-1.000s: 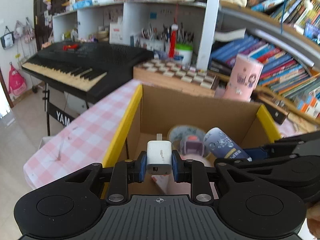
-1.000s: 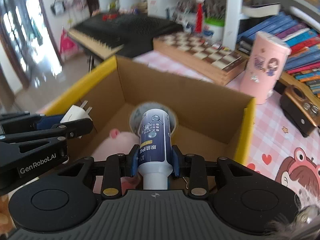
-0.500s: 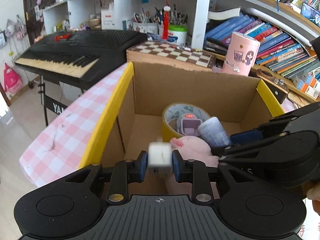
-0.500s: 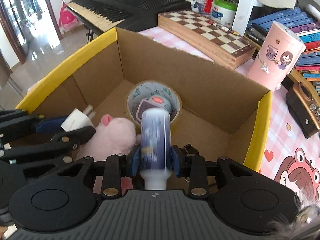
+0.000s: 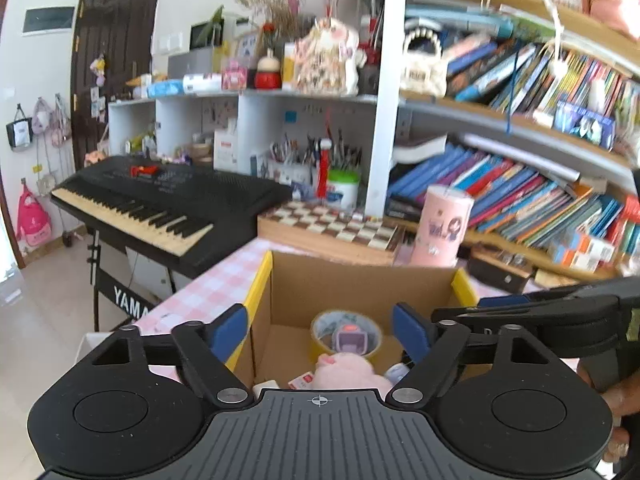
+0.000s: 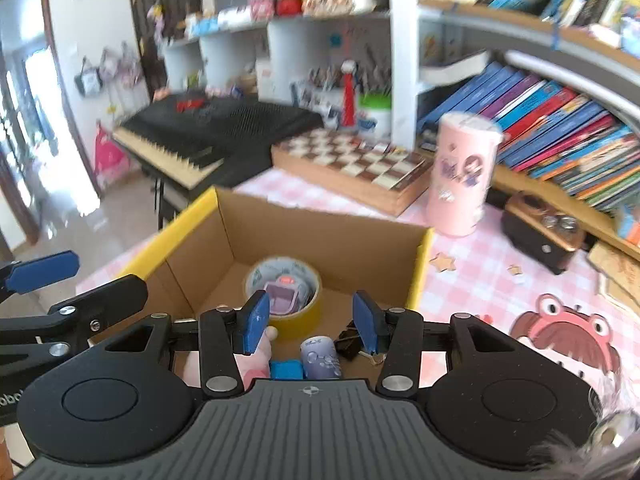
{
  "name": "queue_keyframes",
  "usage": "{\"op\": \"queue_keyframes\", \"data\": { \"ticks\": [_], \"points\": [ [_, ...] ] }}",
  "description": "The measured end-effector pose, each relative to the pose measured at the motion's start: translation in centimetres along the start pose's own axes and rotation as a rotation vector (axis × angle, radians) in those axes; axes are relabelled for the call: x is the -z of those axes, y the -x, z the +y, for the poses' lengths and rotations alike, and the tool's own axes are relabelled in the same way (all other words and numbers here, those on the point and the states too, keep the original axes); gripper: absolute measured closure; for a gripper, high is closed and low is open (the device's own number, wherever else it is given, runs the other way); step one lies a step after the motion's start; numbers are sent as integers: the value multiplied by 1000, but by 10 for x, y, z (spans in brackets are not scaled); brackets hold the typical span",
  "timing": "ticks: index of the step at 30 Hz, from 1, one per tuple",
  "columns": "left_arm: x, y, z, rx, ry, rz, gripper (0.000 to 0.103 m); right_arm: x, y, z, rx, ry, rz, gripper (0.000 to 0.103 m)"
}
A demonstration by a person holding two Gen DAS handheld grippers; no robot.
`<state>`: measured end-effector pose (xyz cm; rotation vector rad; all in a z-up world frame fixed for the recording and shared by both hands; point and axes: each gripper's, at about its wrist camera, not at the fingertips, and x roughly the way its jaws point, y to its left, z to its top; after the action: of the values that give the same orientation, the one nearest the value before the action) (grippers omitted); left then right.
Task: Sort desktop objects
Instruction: 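Lower both tools into the box and open them to drop the items, then withdraw both open tools up and away from the box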
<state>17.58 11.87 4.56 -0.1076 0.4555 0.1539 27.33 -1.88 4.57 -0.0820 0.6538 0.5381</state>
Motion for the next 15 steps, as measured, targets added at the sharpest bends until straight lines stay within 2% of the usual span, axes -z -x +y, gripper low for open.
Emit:
{"op": "queue_keyframes", "data": {
  "ticks": [3, 5, 7, 11, 15],
  "points": [
    [2, 18, -1, 11, 11, -25, 16, 8, 26, 2, 35, -17, -52, 57],
    [4, 30, -3, 15, 11, -28, 15, 15, 42, 3, 65, -30, -84, 50],
    [8, 40, -4, 18, 6, -27, 14, 23, 58, 3, 90, -52, -112, 48],
    [18, 59, -6, 29, -1, -17, 13, 42, 86, 6, 138, -82, -153, 46],
    [30, 79, -8, 38, -10, -11, 8, 66, 112, 11, 179, -109, -173, 44]
  ]
}}
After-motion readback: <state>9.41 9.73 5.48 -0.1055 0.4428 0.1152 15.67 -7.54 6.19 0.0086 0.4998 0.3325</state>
